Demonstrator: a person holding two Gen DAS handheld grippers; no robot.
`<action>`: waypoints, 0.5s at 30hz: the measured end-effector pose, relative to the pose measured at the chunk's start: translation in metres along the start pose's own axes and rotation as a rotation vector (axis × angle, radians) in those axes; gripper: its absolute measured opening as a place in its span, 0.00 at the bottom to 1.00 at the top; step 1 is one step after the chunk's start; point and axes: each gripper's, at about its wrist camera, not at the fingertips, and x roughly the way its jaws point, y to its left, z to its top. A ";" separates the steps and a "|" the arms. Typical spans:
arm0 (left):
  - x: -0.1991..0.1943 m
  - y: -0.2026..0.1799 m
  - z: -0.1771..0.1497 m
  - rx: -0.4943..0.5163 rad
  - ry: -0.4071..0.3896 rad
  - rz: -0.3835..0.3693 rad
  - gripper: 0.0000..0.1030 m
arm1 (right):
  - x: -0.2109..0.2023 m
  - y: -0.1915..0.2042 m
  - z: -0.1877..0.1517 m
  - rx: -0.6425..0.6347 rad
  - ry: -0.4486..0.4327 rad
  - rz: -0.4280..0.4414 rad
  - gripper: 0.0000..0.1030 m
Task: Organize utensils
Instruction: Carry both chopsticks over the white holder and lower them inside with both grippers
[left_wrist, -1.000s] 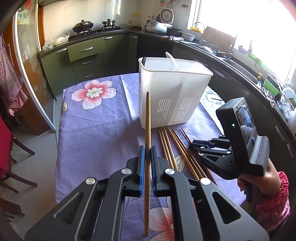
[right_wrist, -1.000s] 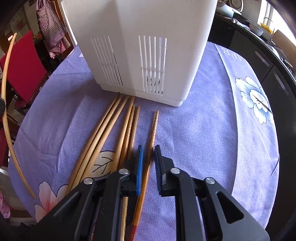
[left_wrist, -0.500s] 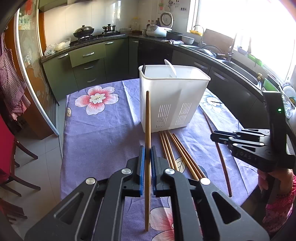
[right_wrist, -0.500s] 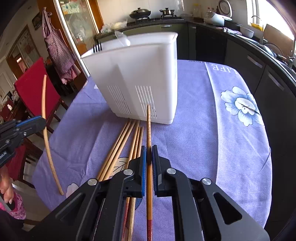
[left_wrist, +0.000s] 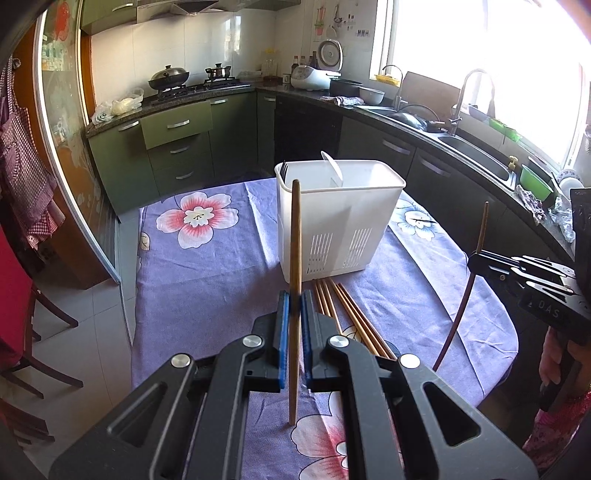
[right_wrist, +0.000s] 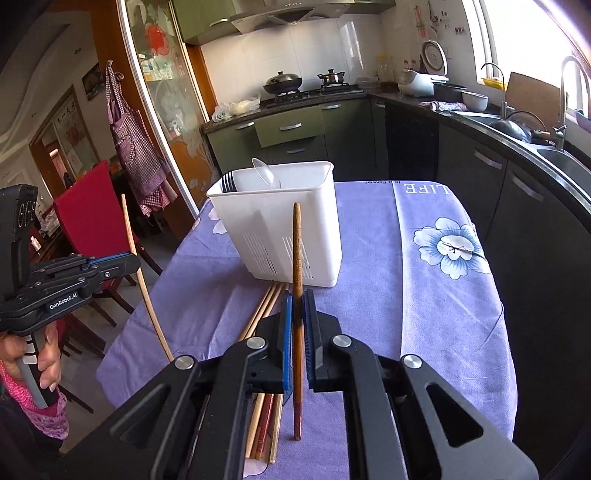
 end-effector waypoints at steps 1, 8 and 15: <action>-0.001 -0.001 0.001 0.001 -0.004 -0.001 0.06 | 0.000 0.000 0.001 -0.002 -0.004 0.003 0.07; -0.009 -0.002 0.007 0.004 -0.027 -0.010 0.06 | -0.004 0.006 0.009 -0.017 -0.037 0.010 0.07; -0.012 -0.004 0.019 0.003 -0.048 -0.024 0.06 | -0.012 0.014 0.025 -0.038 -0.069 0.015 0.07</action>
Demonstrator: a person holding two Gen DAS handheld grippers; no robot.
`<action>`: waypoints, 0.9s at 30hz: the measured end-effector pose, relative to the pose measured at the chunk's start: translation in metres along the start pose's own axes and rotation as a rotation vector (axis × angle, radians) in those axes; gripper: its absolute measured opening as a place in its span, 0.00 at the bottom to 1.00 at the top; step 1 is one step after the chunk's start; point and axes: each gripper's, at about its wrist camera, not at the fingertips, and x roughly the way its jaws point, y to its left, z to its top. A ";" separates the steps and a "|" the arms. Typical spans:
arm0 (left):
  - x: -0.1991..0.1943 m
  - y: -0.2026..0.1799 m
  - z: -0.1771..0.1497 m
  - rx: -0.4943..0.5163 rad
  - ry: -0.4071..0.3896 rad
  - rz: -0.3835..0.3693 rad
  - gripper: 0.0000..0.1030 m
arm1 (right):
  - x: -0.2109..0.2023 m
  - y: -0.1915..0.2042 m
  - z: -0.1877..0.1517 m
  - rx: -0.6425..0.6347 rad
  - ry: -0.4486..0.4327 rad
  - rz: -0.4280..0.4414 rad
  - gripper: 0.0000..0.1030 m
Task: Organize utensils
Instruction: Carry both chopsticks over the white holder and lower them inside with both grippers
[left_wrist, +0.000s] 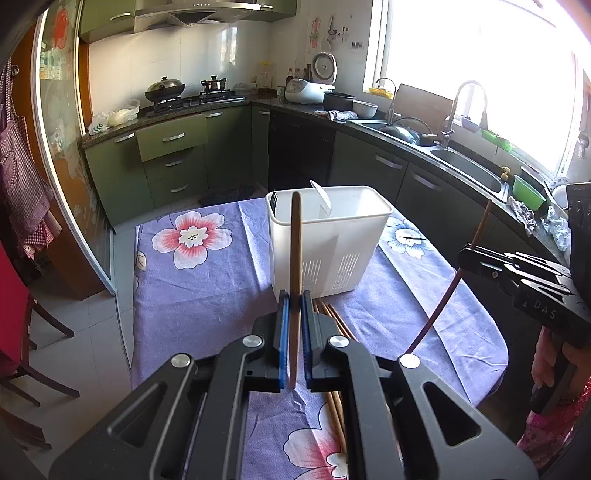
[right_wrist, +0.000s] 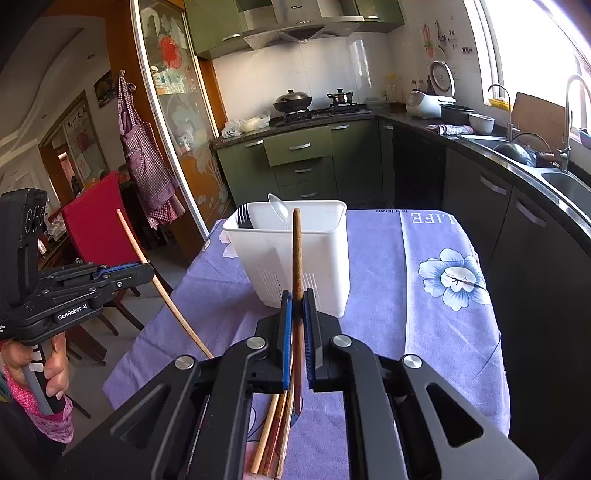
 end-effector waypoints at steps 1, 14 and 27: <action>0.000 0.000 0.004 -0.001 -0.002 -0.004 0.06 | -0.001 0.001 0.004 -0.002 -0.006 0.003 0.07; -0.042 -0.020 0.090 0.054 -0.140 -0.034 0.06 | -0.039 0.018 0.099 -0.032 -0.164 0.036 0.07; -0.001 -0.023 0.153 0.023 -0.202 0.024 0.06 | 0.030 -0.004 0.170 0.008 -0.195 -0.057 0.07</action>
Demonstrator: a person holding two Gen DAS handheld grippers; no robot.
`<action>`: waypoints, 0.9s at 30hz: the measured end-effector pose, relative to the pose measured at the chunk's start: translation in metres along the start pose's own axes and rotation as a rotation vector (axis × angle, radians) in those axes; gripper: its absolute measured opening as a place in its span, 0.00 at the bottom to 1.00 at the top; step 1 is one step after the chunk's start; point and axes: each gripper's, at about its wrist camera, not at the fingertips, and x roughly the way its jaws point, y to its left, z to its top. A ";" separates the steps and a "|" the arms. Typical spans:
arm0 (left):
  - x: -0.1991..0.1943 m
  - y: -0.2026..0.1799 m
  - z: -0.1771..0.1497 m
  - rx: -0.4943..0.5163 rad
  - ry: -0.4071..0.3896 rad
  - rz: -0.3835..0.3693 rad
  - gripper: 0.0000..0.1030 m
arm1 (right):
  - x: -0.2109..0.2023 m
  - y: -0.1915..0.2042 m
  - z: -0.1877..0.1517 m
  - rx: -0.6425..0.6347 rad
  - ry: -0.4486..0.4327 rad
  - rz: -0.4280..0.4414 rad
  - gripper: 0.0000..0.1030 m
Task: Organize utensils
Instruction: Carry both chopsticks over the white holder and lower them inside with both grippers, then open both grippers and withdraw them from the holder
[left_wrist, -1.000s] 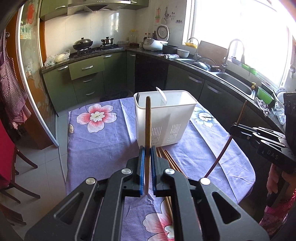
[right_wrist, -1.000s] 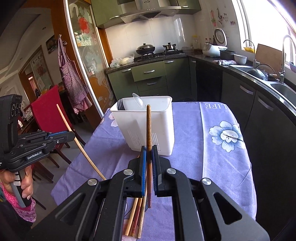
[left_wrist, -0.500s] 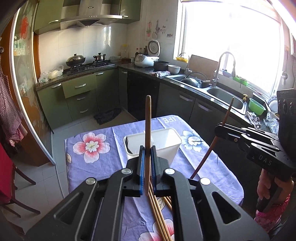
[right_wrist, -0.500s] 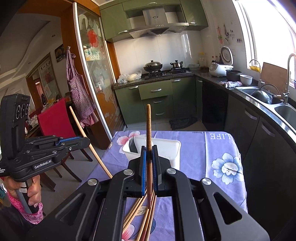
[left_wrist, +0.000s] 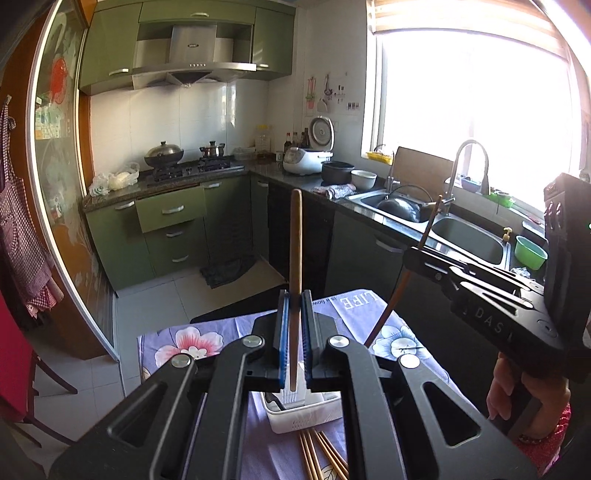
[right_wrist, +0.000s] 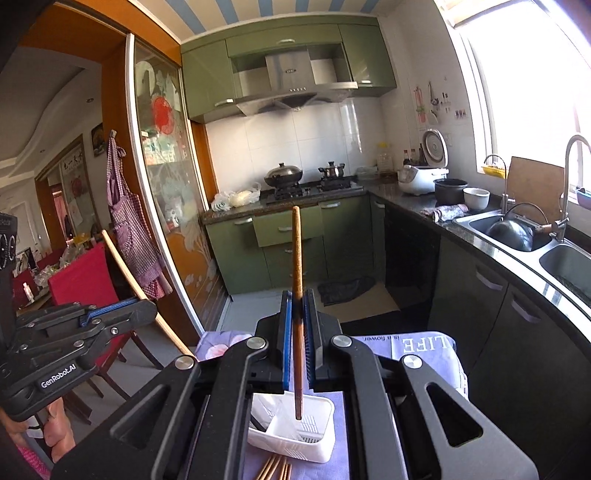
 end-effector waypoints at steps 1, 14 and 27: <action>0.009 0.000 -0.006 0.000 0.023 0.003 0.06 | 0.012 -0.001 -0.008 0.000 0.030 0.001 0.07; 0.048 0.007 -0.052 0.013 0.177 0.009 0.09 | 0.046 0.002 -0.069 -0.014 0.158 0.022 0.09; 0.054 0.005 -0.140 -0.033 0.425 -0.059 0.35 | -0.043 -0.039 -0.155 0.064 0.209 -0.028 0.27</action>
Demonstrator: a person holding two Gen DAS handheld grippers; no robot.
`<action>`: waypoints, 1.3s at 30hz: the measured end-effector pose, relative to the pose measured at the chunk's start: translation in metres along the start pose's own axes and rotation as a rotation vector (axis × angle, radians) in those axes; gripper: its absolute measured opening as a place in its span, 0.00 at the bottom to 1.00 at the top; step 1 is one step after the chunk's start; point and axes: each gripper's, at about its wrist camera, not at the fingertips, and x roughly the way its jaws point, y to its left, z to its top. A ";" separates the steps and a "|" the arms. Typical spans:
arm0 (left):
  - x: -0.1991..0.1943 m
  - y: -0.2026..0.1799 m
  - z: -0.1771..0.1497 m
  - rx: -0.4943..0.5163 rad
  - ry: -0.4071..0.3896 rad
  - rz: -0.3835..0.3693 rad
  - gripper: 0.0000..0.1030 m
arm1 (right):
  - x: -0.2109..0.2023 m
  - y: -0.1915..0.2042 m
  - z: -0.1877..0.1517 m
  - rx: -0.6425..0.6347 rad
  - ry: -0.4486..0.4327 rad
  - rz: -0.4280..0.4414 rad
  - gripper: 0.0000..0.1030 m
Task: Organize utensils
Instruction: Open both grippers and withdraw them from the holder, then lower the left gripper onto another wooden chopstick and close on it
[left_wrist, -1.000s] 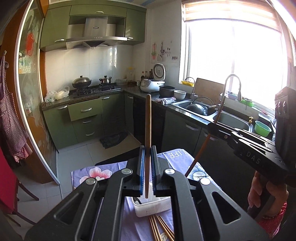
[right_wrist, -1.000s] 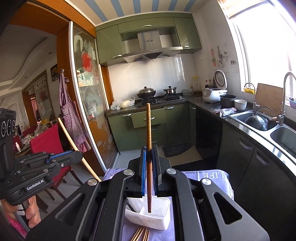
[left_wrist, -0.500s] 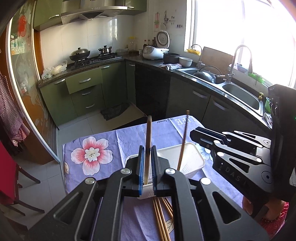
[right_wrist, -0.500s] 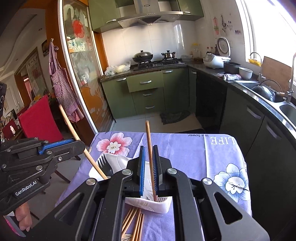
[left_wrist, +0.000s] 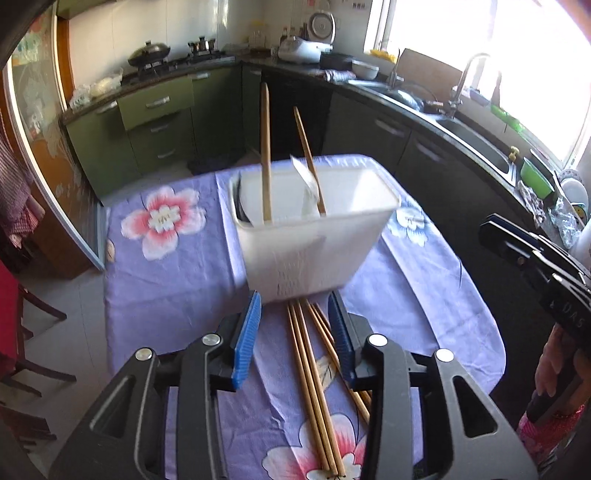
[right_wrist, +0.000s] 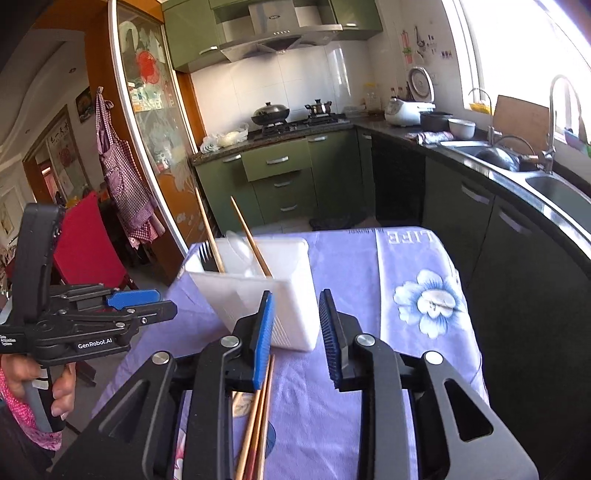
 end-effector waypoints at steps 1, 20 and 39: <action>0.015 0.001 -0.008 -0.011 0.047 -0.011 0.35 | 0.005 -0.006 -0.010 0.017 0.025 -0.002 0.27; 0.121 0.004 -0.042 -0.056 0.295 0.044 0.18 | 0.033 -0.042 -0.063 0.126 0.140 0.035 0.27; 0.135 -0.019 -0.046 -0.016 0.290 0.086 0.07 | 0.042 -0.031 -0.062 0.106 0.163 0.058 0.34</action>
